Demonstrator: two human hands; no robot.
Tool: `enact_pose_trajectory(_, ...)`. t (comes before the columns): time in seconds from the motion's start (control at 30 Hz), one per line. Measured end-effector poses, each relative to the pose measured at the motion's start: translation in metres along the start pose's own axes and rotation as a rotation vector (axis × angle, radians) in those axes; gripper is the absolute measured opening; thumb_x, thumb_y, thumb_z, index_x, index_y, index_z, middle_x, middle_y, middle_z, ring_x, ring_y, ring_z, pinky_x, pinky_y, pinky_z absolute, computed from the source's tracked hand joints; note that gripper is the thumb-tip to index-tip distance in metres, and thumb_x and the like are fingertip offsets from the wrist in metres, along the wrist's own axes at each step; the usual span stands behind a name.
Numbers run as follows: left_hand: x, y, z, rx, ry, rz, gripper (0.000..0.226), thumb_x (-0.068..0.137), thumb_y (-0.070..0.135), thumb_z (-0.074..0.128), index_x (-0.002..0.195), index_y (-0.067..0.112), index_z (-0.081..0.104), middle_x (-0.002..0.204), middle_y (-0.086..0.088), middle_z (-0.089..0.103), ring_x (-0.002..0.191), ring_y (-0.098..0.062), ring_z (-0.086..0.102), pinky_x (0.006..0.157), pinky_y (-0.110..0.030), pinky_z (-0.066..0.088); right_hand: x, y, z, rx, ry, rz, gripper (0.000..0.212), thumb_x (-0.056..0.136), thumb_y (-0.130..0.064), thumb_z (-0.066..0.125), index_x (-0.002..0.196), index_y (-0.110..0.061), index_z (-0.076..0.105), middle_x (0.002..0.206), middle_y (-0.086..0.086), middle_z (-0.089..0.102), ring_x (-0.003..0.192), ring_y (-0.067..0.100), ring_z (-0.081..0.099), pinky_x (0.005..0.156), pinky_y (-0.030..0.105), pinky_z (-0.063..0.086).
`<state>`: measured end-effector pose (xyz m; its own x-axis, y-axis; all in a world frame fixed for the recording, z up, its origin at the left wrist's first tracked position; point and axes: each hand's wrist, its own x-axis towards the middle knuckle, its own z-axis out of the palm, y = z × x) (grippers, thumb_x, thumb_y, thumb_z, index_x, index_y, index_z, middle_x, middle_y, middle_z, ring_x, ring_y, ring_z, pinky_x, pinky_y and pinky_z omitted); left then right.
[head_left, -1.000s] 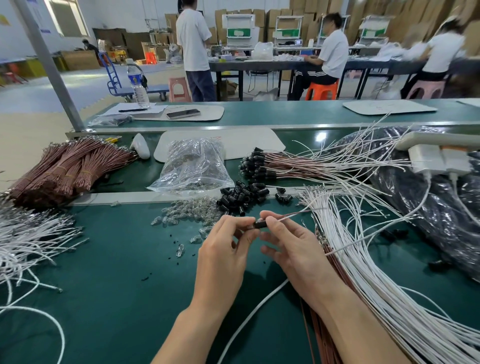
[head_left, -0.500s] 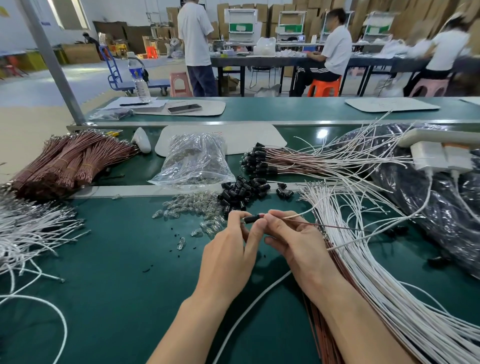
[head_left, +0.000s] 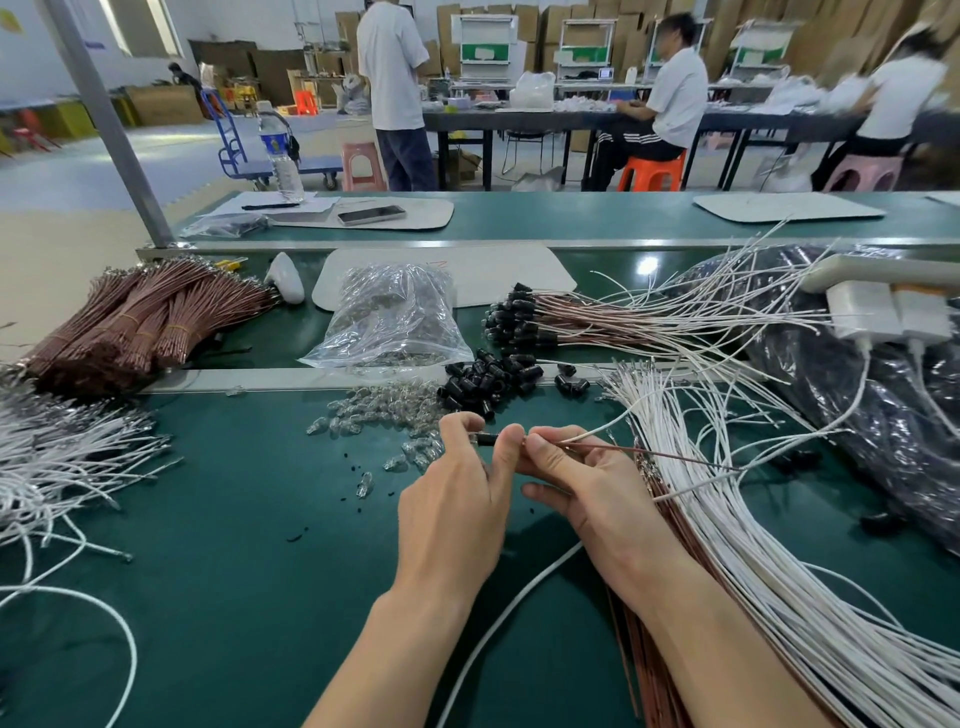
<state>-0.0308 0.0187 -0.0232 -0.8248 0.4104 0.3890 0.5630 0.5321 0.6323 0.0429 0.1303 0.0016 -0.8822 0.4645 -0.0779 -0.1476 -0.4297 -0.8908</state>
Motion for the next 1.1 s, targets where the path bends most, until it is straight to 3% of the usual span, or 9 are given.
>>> enact_pose_trajectory(0.2,-0.0003,0.0009,-0.0012,0.107,0.045,-0.027,0.054,0.09,0.079,0.005,0.104,0.033,0.03,0.064,0.006,0.064,0.062,-0.017,0.066,0.058,-0.035,0.042,0.0009,0.0021,0.0,0.024,-0.005,0.012,0.022,0.08,-0.018,0.071,0.098,-0.007,0.067,0.1,0.011,0.078,0.095,0.024,0.076,0.06,0.024,0.057)
enact_pose_trajectory(0.47,0.0008,0.004,-0.0056,0.131,0.01,-0.042,0.053,0.088,0.075,0.004,0.076,0.029,0.029,0.055,0.01,0.047,0.061,-0.024,0.059,0.059,-0.037,0.035,0.005,0.0055,-0.0019,0.064,-0.024,0.025,0.031,0.084,-0.016,0.067,0.109,0.002,0.061,0.104,0.019,0.076,0.096,0.028,0.075,0.066,0.022,0.058)
enact_pose_trajectory(0.63,0.001,0.0036,-0.0072,0.107,-0.012,-0.044,0.061,0.085,0.075,0.0,0.075,0.026,0.036,0.061,0.004,0.056,0.067,-0.026,0.061,0.062,-0.039,0.039,0.0056,0.0067,-0.003,0.073,-0.04,0.03,0.032,0.083,-0.019,0.066,0.108,0.001,0.059,0.103,0.019,0.076,0.095,0.026,0.076,0.067,0.022,0.058)
enact_pose_trajectory(1.1,-0.0002,0.0031,-0.0097,0.023,-0.049,-0.038,0.067,0.087,0.072,0.005,0.075,0.021,0.047,0.061,0.001,0.057,0.063,-0.02,0.058,0.066,-0.041,0.045,0.0052,0.0062,-0.0053,0.081,-0.038,0.064,0.033,0.083,-0.019,0.066,0.108,0.001,0.057,0.102,0.022,0.076,0.093,0.027,0.076,0.07,0.023,0.059)
